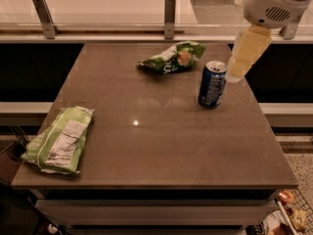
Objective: Move green rice chip bag near green jalapeno chip bag
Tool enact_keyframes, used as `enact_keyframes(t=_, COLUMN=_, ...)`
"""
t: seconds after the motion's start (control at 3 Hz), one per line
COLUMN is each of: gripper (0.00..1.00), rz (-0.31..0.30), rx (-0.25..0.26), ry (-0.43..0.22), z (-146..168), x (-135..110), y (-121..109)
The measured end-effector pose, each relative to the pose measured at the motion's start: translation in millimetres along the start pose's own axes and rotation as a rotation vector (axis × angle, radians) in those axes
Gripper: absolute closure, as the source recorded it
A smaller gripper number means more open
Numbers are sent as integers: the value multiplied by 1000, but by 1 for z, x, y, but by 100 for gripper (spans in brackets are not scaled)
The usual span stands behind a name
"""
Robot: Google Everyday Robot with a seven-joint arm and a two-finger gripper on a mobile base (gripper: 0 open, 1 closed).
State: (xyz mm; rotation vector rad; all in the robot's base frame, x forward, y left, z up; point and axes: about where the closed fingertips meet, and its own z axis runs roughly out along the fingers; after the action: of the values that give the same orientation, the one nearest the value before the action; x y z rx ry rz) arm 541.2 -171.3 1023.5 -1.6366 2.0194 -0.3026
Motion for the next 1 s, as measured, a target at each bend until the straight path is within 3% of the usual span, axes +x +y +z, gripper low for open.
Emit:
enact_keyframes(t=0.33, gripper=0, rz=-6, rx=19, ry=-60, z=9, x=-33, y=-13)
enact_keyframes(t=0.67, gripper=0, rz=7, rx=12, ry=-77, z=34, x=-61, y=-16)
enact_keyframes(t=1.0, gripper=0, rz=51, rx=14, ry=-65, z=73, x=-65, y=-23)
